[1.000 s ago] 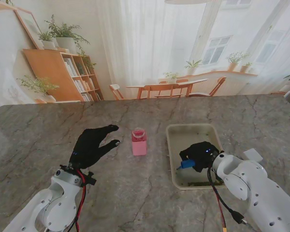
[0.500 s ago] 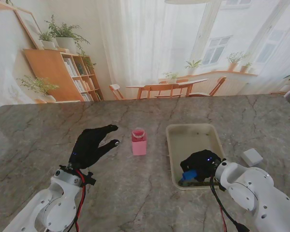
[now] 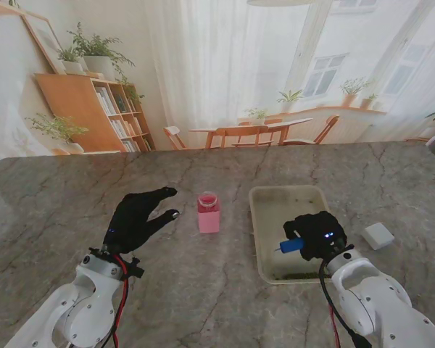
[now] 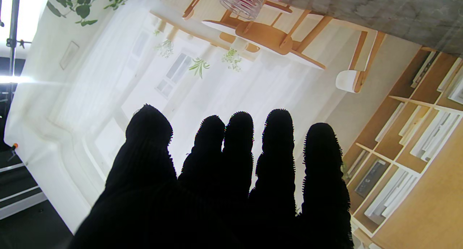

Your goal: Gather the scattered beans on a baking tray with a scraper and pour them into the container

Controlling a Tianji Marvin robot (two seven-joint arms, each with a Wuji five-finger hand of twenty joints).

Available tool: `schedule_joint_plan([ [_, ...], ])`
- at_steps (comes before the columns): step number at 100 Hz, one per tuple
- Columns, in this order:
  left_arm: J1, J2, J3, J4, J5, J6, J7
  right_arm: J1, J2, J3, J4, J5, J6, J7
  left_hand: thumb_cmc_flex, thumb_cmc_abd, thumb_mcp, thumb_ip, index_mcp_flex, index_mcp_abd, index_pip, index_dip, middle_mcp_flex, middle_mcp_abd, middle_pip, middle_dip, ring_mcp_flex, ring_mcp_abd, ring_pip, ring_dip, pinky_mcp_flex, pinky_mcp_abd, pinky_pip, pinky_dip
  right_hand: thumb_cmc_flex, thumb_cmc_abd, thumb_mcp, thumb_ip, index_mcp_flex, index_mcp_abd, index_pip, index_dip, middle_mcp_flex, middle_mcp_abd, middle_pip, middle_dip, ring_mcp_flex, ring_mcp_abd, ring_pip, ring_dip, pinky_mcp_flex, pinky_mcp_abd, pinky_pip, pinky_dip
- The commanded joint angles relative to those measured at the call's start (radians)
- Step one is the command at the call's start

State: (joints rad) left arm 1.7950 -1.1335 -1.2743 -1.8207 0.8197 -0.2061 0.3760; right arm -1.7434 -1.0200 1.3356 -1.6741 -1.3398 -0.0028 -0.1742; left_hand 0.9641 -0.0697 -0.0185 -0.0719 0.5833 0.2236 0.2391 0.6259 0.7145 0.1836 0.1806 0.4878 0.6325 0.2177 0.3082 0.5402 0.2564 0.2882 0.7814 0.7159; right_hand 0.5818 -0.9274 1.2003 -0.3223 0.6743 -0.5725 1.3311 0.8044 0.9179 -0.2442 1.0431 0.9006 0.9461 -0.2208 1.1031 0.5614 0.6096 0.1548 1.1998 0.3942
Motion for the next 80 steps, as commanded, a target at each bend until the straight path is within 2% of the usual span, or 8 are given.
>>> schedule_joint_plan([
  [1,0.004,-0.003,0.003,-0.002,-0.003,0.002,0.0,0.017,-0.022,0.003,-0.032,0.025,0.008,0.016,0.014,0.055,-0.02,0.028,0.023,-0.028,-0.006,0.009,-0.019,-0.022,-0.015,-0.005,0.017,-0.001,0.005,0.007,-0.009,0.017,0.009,0.012,0.031,0.049,0.026,-0.013,0.028,-0.049,0.03,0.025,-0.022,0.028,0.004,-0.017,0.042,-0.065,0.098,0.018,0.009,0.024,0.035,0.012],
  [11,0.004,-0.004,0.002,-0.002,-0.004,0.001,0.001,0.032,-0.033,0.01,-0.069,0.038,0.067,-0.015,0.015,0.055,-0.019,0.029,0.023,-0.027,-0.006,0.009,-0.018,-0.021,-0.015,-0.005,0.017,0.0,0.005,0.007,-0.009,0.015,0.01,0.012,0.042,0.053,0.02,-0.012,0.029,-0.029,0.037,0.027,-0.027,0.046,0.018,-0.025,0.066,-0.1,0.169,0.033,0.026,0.02,0.065,0.019],
  [23,0.006,-0.004,0.001,-0.003,-0.005,0.0,0.002,0.053,-0.035,0.04,-0.106,0.014,0.084,-0.002,0.015,0.056,-0.019,0.029,0.023,-0.026,-0.006,0.009,-0.018,-0.021,-0.015,-0.005,0.016,0.0,0.005,0.007,-0.009,0.016,0.01,0.012,0.046,0.058,0.018,-0.013,0.029,-0.019,0.04,0.027,-0.03,0.054,0.036,-0.033,0.112,-0.172,0.271,0.095,0.069,-0.002,0.11,0.031],
  [33,0.006,-0.004,0.0,-0.003,-0.006,0.0,0.003,0.082,-0.036,0.064,-0.111,0.014,0.08,0.023,0.014,0.056,-0.02,0.029,0.023,-0.029,-0.006,0.009,-0.019,-0.021,-0.015,-0.005,0.016,0.0,0.005,0.007,-0.009,0.016,0.01,0.012,0.051,0.062,0.018,-0.012,0.03,-0.008,0.044,0.028,-0.032,0.062,0.056,-0.036,0.156,-0.22,0.326,0.15,0.117,-0.025,0.151,0.045],
  [53,0.005,-0.004,0.001,-0.002,-0.009,0.0,0.0,0.156,-0.033,0.09,-0.069,0.055,0.076,0.109,0.014,0.056,-0.02,0.029,0.022,-0.028,-0.007,0.009,-0.019,-0.021,-0.015,-0.005,0.015,-0.002,0.005,0.007,-0.009,0.015,0.01,0.012,0.071,0.075,0.009,-0.011,0.032,0.022,0.055,0.033,-0.041,0.086,0.081,-0.042,0.248,-0.305,0.382,0.178,0.246,-0.088,0.216,0.064],
  [69,0.002,-0.004,0.002,-0.001,-0.01,-0.001,-0.005,0.221,-0.03,0.1,0.0,0.112,0.097,0.186,0.015,0.055,-0.02,0.029,0.023,-0.026,-0.006,0.009,-0.018,-0.018,-0.015,-0.005,0.016,0.003,0.005,0.008,-0.01,0.019,0.01,0.012,0.08,0.083,-0.001,-0.012,0.031,0.041,0.061,0.033,-0.048,0.103,0.091,-0.056,0.274,-0.315,0.385,0.177,0.314,-0.105,0.226,0.066],
  [80,0.001,-0.003,0.004,-0.001,-0.01,-0.001,-0.007,0.265,-0.032,0.095,0.06,0.175,0.152,0.226,0.015,0.055,-0.02,0.029,0.023,-0.026,-0.006,0.009,-0.018,-0.021,-0.015,-0.005,0.016,-0.001,0.005,0.008,-0.01,0.017,0.01,0.012,0.078,0.096,-0.018,-0.015,0.031,0.045,0.06,0.026,-0.051,0.105,0.09,-0.067,0.288,-0.308,0.371,0.165,0.397,-0.108,0.239,0.062],
])
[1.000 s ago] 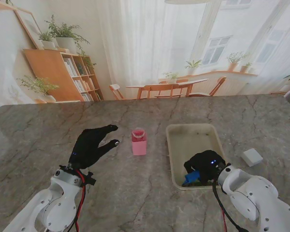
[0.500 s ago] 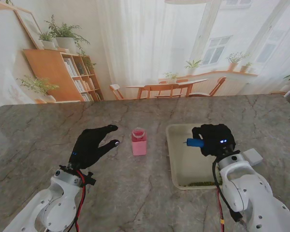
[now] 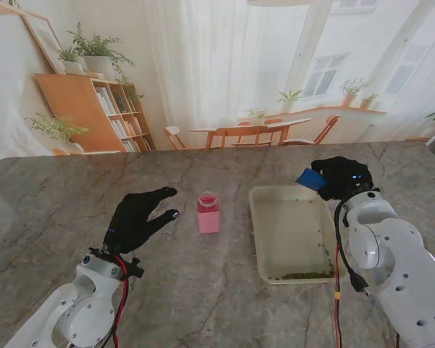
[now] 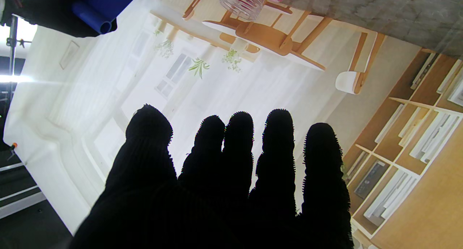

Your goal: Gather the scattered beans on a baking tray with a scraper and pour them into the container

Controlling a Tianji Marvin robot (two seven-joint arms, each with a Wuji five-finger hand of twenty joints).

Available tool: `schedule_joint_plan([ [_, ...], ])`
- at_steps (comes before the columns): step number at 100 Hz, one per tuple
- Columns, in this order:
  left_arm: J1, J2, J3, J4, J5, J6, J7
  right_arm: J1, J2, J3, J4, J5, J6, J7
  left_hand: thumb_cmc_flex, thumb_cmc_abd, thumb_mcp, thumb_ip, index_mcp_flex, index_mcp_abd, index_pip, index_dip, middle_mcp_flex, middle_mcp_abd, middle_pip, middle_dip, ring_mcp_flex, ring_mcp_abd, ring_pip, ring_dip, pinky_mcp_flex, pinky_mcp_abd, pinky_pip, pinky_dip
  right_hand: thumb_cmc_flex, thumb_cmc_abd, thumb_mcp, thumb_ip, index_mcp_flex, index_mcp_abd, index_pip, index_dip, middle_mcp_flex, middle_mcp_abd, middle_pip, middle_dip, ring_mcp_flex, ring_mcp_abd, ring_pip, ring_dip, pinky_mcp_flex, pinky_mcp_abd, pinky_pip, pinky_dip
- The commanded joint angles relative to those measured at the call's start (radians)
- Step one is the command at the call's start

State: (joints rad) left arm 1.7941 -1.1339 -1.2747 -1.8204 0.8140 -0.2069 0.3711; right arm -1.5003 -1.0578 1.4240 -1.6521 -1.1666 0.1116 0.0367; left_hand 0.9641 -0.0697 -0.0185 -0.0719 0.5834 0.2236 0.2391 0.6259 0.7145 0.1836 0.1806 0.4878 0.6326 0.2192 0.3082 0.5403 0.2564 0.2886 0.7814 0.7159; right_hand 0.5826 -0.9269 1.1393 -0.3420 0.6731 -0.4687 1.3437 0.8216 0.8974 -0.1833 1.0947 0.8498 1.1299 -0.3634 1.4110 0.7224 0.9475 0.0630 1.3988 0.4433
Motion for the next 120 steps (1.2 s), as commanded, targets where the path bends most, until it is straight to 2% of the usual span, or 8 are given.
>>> schedule_joint_plan([
  [1,0.002,-0.003,0.004,-0.001,-0.005,0.0,-0.003,0.027,0.006,0.006,0.044,0.008,0.043,0.018,0.015,0.055,-0.02,0.029,0.023,-0.027,-0.006,0.009,-0.018,-0.02,-0.015,-0.005,0.016,-0.001,0.006,0.008,-0.01,0.016,0.01,0.012,0.078,0.096,0.041,0.005,0.032,-0.06,0.047,0.008,-0.031,0.043,0.038,-0.017,0.105,-0.165,0.062,0.003,0.065,-0.018,0.041,0.013],
  [21,-0.005,-0.002,0.009,0.001,-0.007,0.003,-0.01,0.115,0.0,-0.016,0.161,0.145,0.19,0.07,0.015,0.055,-0.02,0.029,0.022,-0.027,-0.006,0.009,-0.02,-0.02,-0.015,-0.005,0.016,-0.001,0.006,0.008,-0.01,0.015,0.009,0.012,0.089,0.141,-0.004,0.014,0.024,-0.069,0.045,0.011,-0.055,0.048,0.01,-0.043,0.115,-0.133,0.0,-0.037,0.153,-0.093,0.089,0.014],
  [31,-0.01,-0.001,0.014,0.003,-0.007,0.007,-0.016,0.166,-0.003,-0.042,0.217,0.212,0.246,0.087,0.015,0.056,-0.02,0.029,0.024,-0.027,-0.006,0.009,-0.02,-0.021,-0.015,-0.005,0.015,-0.002,0.005,0.007,-0.009,0.016,0.01,0.012,0.109,0.172,-0.03,0.026,0.015,-0.053,0.052,0.025,-0.051,0.067,-0.053,-0.102,0.12,-0.11,-0.016,-0.048,0.152,-0.08,0.09,0.012],
  [59,-0.031,0.002,0.029,0.015,-0.009,0.021,-0.042,0.268,0.007,-0.1,0.353,0.231,0.284,0.129,0.015,0.055,-0.02,0.029,0.023,-0.026,-0.006,0.009,-0.018,-0.02,-0.015,-0.005,0.016,-0.003,0.006,0.008,-0.01,0.015,0.009,0.012,0.115,0.227,-0.055,0.04,-0.036,-0.045,0.033,0.041,-0.044,0.08,-0.117,-0.164,0.078,-0.05,-0.067,-0.057,0.123,-0.038,0.018,-0.022],
  [76,-0.048,0.003,0.042,0.024,-0.011,0.029,-0.048,0.333,0.008,-0.143,0.454,0.271,0.273,0.129,0.014,0.056,-0.02,0.029,0.022,-0.027,-0.006,0.009,-0.02,-0.02,-0.015,-0.005,0.015,-0.002,0.006,0.008,-0.009,0.016,0.01,0.012,0.127,0.251,-0.061,0.05,-0.106,-0.042,0.027,-0.076,-0.007,0.106,-0.189,-0.202,0.069,-0.024,-0.094,-0.059,0.109,-0.018,0.001,-0.025],
  [83,-0.061,0.002,0.05,0.033,-0.021,0.029,-0.055,0.359,0.007,-0.162,0.495,0.293,0.262,0.122,0.016,0.056,-0.02,0.029,0.022,-0.027,-0.006,0.009,-0.019,-0.021,-0.015,-0.005,0.015,-0.002,0.006,0.008,-0.009,0.014,0.01,0.012,0.133,0.262,-0.06,0.048,-0.155,0.006,-0.016,-0.24,0.023,0.11,-0.221,-0.203,0.065,-0.011,-0.11,-0.061,0.101,-0.006,-0.007,-0.025],
  [93,-0.084,0.002,0.062,0.051,-0.04,0.025,-0.068,0.396,0.004,-0.189,0.553,0.33,0.232,0.113,0.017,0.056,-0.019,0.029,0.021,-0.028,-0.006,0.009,-0.02,-0.021,-0.015,-0.005,0.016,-0.003,0.006,0.008,-0.01,0.015,0.01,0.012,0.129,0.269,-0.064,0.045,-0.133,0.04,-0.071,-0.33,0.058,0.11,-0.255,-0.21,0.056,0.015,-0.139,-0.071,0.081,0.019,-0.016,-0.026],
  [120,-0.131,0.005,0.079,0.095,-0.078,0.03,-0.12,0.49,-0.001,-0.262,0.69,0.421,0.174,0.12,0.019,0.055,-0.018,0.029,0.022,-0.027,-0.005,0.01,-0.02,-0.019,-0.014,-0.005,0.015,0.0,0.008,0.009,-0.011,0.014,0.011,0.012,0.105,0.279,-0.065,0.037,-0.05,0.086,-0.212,-0.425,0.167,0.098,-0.405,-0.222,-0.009,0.152,-0.352,-0.156,-0.062,0.104,-0.067,-0.04],
])
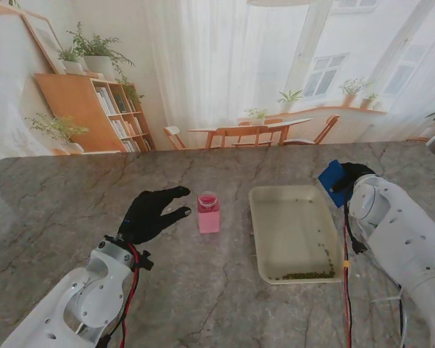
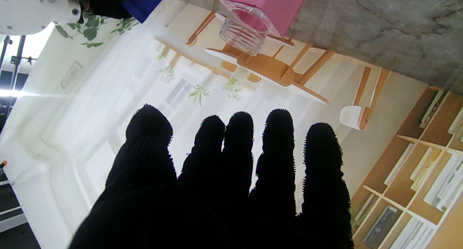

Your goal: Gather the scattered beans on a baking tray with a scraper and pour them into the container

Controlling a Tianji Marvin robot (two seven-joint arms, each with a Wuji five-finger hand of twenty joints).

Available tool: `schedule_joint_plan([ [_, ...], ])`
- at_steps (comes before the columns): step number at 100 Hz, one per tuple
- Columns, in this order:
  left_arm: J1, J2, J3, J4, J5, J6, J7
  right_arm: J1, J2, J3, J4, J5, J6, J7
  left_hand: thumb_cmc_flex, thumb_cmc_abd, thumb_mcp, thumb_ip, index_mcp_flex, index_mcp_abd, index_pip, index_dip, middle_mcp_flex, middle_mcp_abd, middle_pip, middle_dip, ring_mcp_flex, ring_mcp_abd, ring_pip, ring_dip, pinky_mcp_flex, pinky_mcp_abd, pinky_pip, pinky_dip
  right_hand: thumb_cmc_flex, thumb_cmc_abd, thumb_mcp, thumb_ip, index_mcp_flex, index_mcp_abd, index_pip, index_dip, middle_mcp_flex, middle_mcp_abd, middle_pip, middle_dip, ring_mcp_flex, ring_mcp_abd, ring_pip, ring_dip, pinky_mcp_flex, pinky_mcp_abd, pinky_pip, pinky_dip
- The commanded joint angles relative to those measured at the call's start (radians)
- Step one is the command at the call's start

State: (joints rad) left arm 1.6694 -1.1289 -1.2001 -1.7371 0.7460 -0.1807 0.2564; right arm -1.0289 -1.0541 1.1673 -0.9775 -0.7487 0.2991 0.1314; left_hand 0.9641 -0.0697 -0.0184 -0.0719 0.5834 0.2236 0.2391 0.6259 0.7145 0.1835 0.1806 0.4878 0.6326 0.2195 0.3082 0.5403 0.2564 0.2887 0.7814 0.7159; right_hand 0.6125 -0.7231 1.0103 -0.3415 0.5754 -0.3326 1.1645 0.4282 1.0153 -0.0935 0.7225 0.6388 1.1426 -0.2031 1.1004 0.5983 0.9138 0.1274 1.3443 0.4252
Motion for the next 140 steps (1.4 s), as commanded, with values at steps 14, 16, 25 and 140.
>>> schedule_joint_plan([
  [14,-0.016,0.002,0.009,0.021,-0.014,0.008,-0.022,0.06,-0.001,-0.05,0.081,0.019,-0.053,0.04,0.019,0.056,-0.019,0.029,0.02,-0.025,-0.005,0.009,-0.022,-0.02,-0.015,-0.005,0.015,-0.001,0.008,0.009,-0.011,0.015,0.012,0.012,0.062,0.081,0.068,0.032,0.05,-0.056,-0.079,-0.051,0.078,-0.018,-0.083,-0.022,-0.045,0.037,-0.137,-0.092,-0.12,0.066,-0.044,-0.037],
  [16,-0.017,0.002,0.01,0.022,-0.014,0.008,-0.024,0.065,-0.002,-0.056,0.09,0.025,-0.055,0.042,0.019,0.055,-0.019,0.029,0.021,-0.026,-0.005,0.01,-0.021,-0.018,-0.015,-0.005,0.014,0.0,0.008,0.009,-0.011,0.015,0.012,0.012,0.063,0.083,0.068,0.031,0.05,-0.055,-0.081,-0.05,0.08,-0.018,-0.088,-0.022,-0.048,0.042,-0.146,-0.096,-0.131,0.071,-0.048,-0.039],
  [25,-0.02,0.003,0.012,0.026,-0.016,0.008,-0.03,0.086,-0.003,-0.082,0.124,0.049,-0.069,0.054,0.018,0.055,-0.02,0.029,0.021,-0.025,-0.005,0.01,-0.022,-0.019,-0.015,-0.005,0.014,0.0,0.008,0.009,-0.012,0.015,0.012,0.012,0.065,0.087,0.066,0.031,0.04,-0.048,-0.108,-0.059,0.08,-0.025,-0.104,-0.021,-0.067,0.062,-0.176,-0.104,-0.181,0.083,-0.06,-0.045],
  [140,-0.049,0.008,0.035,0.044,-0.029,0.015,-0.073,0.23,0.021,-0.298,0.389,0.032,-0.156,0.006,0.019,0.055,-0.019,0.029,0.022,-0.026,-0.005,0.009,-0.021,-0.021,-0.015,-0.005,0.015,-0.001,0.009,0.009,-0.011,0.015,0.013,0.011,-0.08,0.19,0.074,0.195,-0.193,0.211,-0.48,0.068,-0.325,0.103,-0.11,-0.134,-0.337,0.212,-0.343,-0.141,-0.436,0.128,-0.097,-0.059],
])
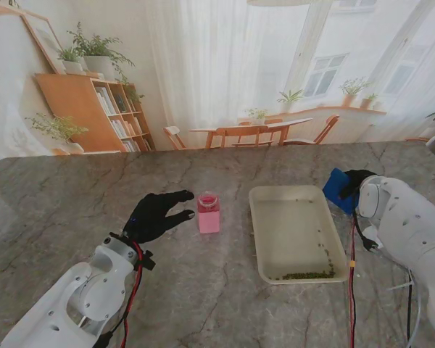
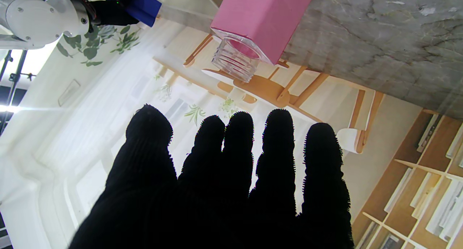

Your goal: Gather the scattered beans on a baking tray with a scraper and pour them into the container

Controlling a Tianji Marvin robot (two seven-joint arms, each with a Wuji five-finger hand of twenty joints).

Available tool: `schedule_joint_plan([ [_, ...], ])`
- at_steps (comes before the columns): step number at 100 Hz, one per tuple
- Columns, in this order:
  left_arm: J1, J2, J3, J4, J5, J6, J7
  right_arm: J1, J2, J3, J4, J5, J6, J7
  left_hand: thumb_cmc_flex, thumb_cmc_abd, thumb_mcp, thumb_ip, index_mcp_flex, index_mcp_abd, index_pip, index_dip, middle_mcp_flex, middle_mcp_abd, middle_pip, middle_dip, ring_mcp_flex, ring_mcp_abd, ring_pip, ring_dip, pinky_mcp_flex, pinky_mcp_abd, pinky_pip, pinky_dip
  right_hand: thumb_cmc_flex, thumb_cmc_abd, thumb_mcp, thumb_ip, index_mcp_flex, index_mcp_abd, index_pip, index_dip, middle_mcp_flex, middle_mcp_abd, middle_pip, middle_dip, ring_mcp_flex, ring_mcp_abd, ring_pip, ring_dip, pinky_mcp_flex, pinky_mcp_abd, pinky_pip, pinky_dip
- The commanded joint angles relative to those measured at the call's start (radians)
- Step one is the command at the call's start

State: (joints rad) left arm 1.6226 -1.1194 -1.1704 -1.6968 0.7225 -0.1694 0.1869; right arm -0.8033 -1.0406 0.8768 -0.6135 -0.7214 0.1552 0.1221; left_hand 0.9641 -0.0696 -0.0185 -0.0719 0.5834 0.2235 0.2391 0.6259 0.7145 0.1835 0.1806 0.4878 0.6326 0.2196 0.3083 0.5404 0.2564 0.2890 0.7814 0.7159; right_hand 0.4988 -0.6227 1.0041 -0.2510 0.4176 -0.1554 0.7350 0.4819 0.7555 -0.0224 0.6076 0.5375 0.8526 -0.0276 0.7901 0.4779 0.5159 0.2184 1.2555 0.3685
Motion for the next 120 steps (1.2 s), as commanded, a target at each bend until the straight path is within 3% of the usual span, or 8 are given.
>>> schedule_joint_plan([
  [1,-0.002,-0.001,0.006,0.005,-0.006,0.004,-0.004,0.007,0.008,-0.011,0.027,0.005,-0.014,0.015,0.019,0.055,-0.019,0.029,0.021,-0.026,-0.005,0.009,-0.022,-0.02,-0.015,-0.005,0.015,-0.001,0.009,0.009,-0.011,0.015,0.013,0.011,0.031,0.089,0.079,0.104,-0.044,0.042,-0.057,0.013,-0.076,0.037,0.001,-0.036,-0.055,0.041,-0.038,-0.023,-0.044,0.038,-0.01,-0.002],
  [36,-0.026,0.001,0.019,0.026,-0.022,0.006,-0.029,0.077,0.021,-0.135,0.096,0.015,-0.106,0.024,0.019,0.054,-0.019,0.029,0.021,-0.024,-0.005,0.009,-0.021,-0.019,-0.014,-0.004,0.015,0.0,0.009,0.009,-0.012,0.016,0.013,0.011,-0.068,0.08,0.062,0.096,-0.293,0.226,-0.29,0.009,-0.457,0.179,-0.091,-0.117,-0.385,0.184,-0.216,-0.101,-0.293,0.056,-0.081,0.015],
  [62,-0.036,0.002,0.024,0.035,-0.03,0.01,-0.044,0.114,0.023,-0.188,0.122,0.033,-0.138,0.046,0.02,0.054,-0.019,0.029,0.024,-0.021,-0.004,0.009,-0.021,-0.02,-0.014,-0.004,0.015,0.0,0.01,0.009,-0.011,0.016,0.013,0.011,-0.151,0.128,-0.004,0.108,-0.313,0.328,-0.657,0.137,-0.596,0.267,-0.183,-0.174,-0.558,0.256,-0.299,-0.137,-0.417,0.056,-0.128,-0.009],
  [76,-0.036,0.002,0.024,0.035,-0.03,0.01,-0.044,0.124,0.023,-0.186,0.123,0.039,-0.143,0.059,0.019,0.054,-0.019,0.029,0.025,-0.02,-0.003,0.009,-0.021,-0.021,-0.014,-0.004,0.015,-0.001,0.009,0.009,-0.011,0.015,0.014,0.011,-0.179,0.154,-0.041,0.114,-0.273,0.365,-0.782,-0.031,-0.61,0.31,-0.304,-0.182,-0.61,0.277,-0.32,-0.139,-0.452,0.05,-0.142,-0.021],
  [87,-0.036,0.002,0.024,0.035,-0.03,0.01,-0.044,0.125,0.029,-0.173,0.108,0.024,-0.147,0.072,0.02,0.053,-0.019,0.029,0.026,-0.018,-0.003,0.009,-0.02,-0.02,-0.014,-0.004,0.016,0.001,0.01,0.009,-0.011,0.016,0.014,0.011,-0.207,0.167,-0.064,0.118,-0.25,0.416,-0.787,-0.336,-0.621,0.35,-0.405,-0.142,-0.637,0.299,-0.335,-0.129,-0.471,0.059,-0.149,-0.031],
  [96,-0.036,0.002,0.024,0.035,-0.03,0.01,-0.044,0.122,0.03,-0.155,0.098,0.016,-0.152,0.077,0.019,0.053,-0.02,0.029,0.026,-0.017,-0.003,0.009,-0.02,-0.02,-0.014,-0.004,0.017,0.0,0.011,0.009,-0.011,0.016,0.014,0.01,-0.21,0.171,-0.072,0.117,-0.247,0.42,-0.778,-0.355,-0.623,0.35,-0.405,-0.127,-0.637,0.296,-0.334,-0.126,-0.472,0.06,-0.151,-0.033],
  [101,-0.036,0.002,0.024,0.035,-0.03,0.01,-0.044,0.12,0.031,-0.147,0.094,0.01,-0.156,0.069,0.02,0.053,-0.019,0.029,0.026,-0.016,-0.003,0.009,-0.02,-0.019,-0.014,-0.004,0.016,0.001,0.01,0.009,-0.012,0.017,0.014,0.01,-0.205,0.173,-0.071,0.119,-0.249,0.416,-0.763,-0.339,-0.618,0.342,-0.384,-0.101,-0.629,0.291,-0.328,-0.121,-0.467,0.054,-0.144,-0.03],
  [120,-0.033,0.004,0.022,0.03,-0.038,0.012,-0.06,0.06,0.041,-0.025,0.006,-0.087,-0.204,0.001,0.019,0.054,-0.02,0.029,0.025,-0.018,-0.003,0.009,-0.021,-0.019,-0.015,-0.004,0.015,0.0,0.01,0.008,-0.011,0.017,0.015,0.01,-0.159,0.184,-0.061,0.122,-0.306,0.355,-0.667,0.223,-0.592,0.289,-0.155,-0.053,-0.547,0.253,-0.245,-0.099,-0.4,0.052,-0.094,0.007],
])
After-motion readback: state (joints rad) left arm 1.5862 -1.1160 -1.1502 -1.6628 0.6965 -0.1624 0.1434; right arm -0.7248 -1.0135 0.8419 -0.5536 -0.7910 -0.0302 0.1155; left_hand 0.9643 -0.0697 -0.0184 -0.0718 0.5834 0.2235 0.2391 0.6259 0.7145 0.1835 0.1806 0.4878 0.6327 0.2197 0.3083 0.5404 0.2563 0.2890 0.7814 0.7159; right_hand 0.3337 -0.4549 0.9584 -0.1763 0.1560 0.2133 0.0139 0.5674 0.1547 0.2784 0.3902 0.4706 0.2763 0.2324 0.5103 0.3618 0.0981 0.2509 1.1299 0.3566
